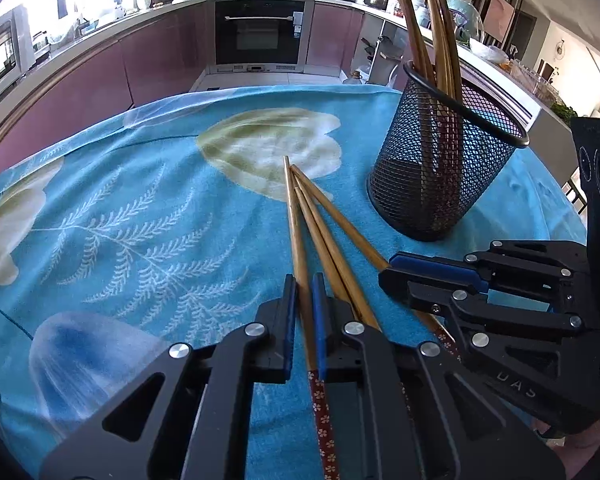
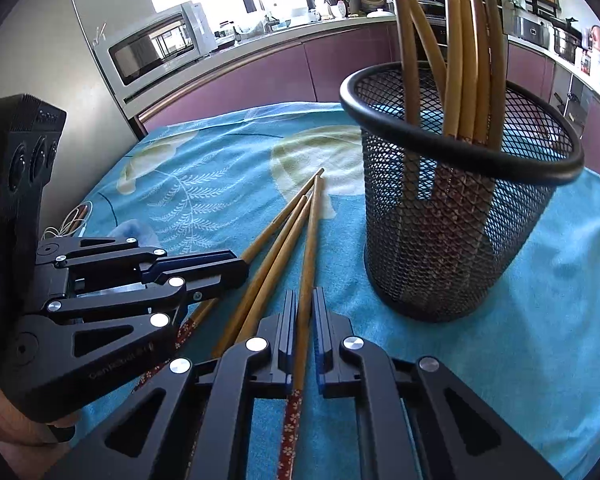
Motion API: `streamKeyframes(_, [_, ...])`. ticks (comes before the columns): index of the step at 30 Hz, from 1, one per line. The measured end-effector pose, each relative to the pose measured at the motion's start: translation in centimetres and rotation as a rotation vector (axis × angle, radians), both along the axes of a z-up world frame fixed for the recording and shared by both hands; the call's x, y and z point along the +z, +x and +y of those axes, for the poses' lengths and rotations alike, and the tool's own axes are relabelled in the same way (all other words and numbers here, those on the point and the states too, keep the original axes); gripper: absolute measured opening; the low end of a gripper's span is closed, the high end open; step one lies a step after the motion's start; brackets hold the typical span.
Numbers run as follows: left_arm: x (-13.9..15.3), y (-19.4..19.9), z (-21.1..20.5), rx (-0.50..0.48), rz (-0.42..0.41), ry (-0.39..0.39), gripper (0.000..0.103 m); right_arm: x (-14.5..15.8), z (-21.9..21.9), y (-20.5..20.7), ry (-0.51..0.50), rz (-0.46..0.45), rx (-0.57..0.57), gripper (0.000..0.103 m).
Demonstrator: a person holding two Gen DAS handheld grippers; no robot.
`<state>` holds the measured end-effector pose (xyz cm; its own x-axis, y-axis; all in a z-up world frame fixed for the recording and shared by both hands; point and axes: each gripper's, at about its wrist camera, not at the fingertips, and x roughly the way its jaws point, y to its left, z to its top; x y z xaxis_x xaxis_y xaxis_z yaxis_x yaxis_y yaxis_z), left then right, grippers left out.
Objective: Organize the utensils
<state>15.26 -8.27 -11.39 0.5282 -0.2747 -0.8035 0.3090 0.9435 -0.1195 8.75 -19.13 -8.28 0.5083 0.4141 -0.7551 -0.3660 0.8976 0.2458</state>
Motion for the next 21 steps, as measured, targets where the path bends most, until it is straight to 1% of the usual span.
streamKeyframes(5, [0.5, -0.7, 0.5, 0.010, -0.008, -0.020, 0.008, 0.4, -0.5, -0.5, 0.038, 0.002, 0.007, 0.006])
streamKeyframes(11, [1.2, -1.7, 1.3, 0.005, -0.018, -0.044, 0.008, 1.0, -0.9, -1.3, 0.061, -0.010, 0.026, 0.006])
streamKeyframes(15, [1.1, -2.5, 1.6, 0.001, -0.006, -0.058, 0.008, 0.9, -1.0, -1.7, 0.076, 0.000, 0.042, 0.006])
streamKeyframes(21, [0.2, -3.3, 1.7, -0.011, 0.027, -0.063, 0.008, 0.4, -0.5, -1.9, 0.062, 0.021, 0.062, 0.006])
